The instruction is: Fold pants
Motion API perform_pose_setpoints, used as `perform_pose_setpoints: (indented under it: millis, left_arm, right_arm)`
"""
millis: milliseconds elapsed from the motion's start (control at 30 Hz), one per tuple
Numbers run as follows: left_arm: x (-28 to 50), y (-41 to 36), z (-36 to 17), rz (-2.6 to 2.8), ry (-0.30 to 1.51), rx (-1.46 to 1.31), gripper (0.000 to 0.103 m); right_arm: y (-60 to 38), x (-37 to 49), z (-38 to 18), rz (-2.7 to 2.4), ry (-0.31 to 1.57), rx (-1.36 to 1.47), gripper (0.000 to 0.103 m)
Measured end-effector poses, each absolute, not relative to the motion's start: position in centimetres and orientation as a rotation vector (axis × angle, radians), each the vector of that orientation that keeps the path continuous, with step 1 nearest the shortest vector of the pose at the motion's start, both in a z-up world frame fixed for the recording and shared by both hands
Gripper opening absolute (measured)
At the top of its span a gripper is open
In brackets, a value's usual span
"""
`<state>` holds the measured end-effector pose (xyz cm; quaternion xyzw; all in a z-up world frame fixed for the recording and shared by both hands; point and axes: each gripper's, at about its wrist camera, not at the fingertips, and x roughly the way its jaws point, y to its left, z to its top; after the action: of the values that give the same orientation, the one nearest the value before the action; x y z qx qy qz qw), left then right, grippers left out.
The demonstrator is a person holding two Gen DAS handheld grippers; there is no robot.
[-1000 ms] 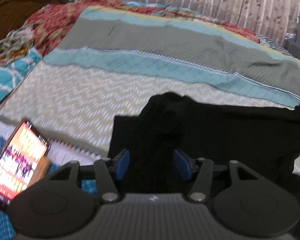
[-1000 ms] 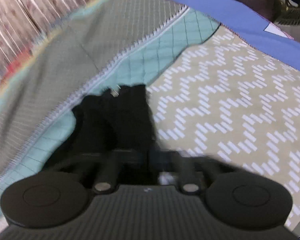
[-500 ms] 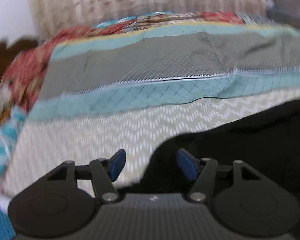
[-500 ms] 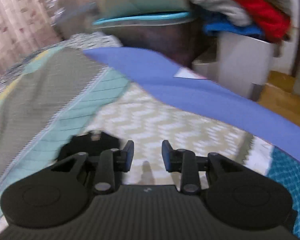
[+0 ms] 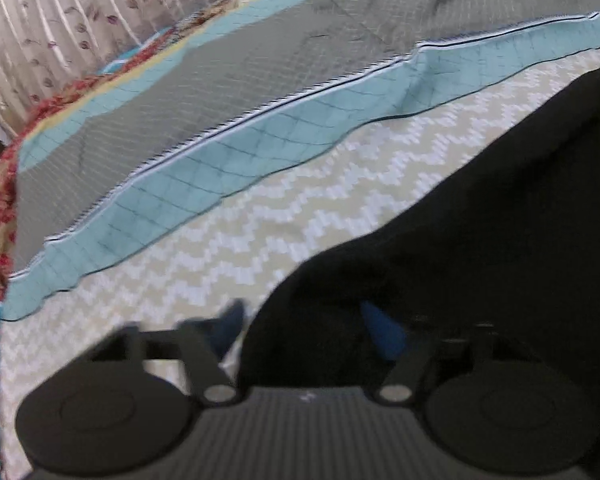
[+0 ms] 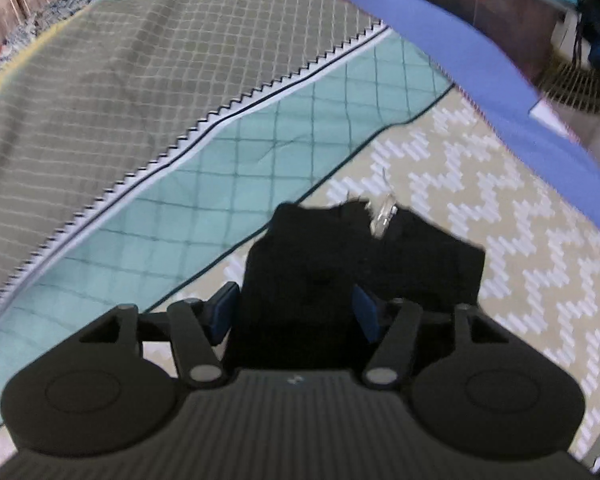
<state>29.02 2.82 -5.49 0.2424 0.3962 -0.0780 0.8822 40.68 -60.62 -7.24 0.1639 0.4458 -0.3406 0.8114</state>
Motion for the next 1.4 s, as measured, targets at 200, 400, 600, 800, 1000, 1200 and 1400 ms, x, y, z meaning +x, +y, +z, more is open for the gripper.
perform_pose_setpoints:
  millis: [200, 400, 600, 800, 1000, 1200, 1400]
  left_arm:
    - [26.4, 0.9, -3.4, -0.121, 0.747, 0.544, 0.014]
    - [18.4, 2.5, 4.1, -0.101, 0.577, 0.418, 0.014]
    - [6.7, 4.2, 7.3, -0.115, 0.494, 0.316, 0.014]
    - [-2.3, 3.6, 5.1, -0.152, 0.587, 0.288, 0.015]
    - [-5.0, 3.1, 0.7, -0.129, 0.744, 0.289, 0.021]
    - [-8.4, 5.6, 3.4, -0.116, 0.740, 0.159, 0.058]
    - [-7.7, 13.5, 6.2, -0.029, 0.738, -0.200, 0.077]
  right_arm:
    - [-62.9, 36.5, -2.8, -0.684, 0.771, 0.518, 0.007]
    - [-65.5, 25.6, 4.2, -0.560, 0.596, 0.822, 0.007]
    - [-65.1, 11.7, 6.8, -0.523, 0.506, 0.918, 0.007]
    - [-65.6, 0.5, 1.6, -0.606, 0.514, 1.082, 0.007]
    - [-65.4, -3.3, -3.4, -0.732, 0.569, 1.179, 0.027]
    - [-64.3, -4.6, -0.1, -0.773, 0.500, 1.077, 0.043]
    - [-54.6, -0.9, 5.7, -0.461, 0.489, 0.682, 0.043]
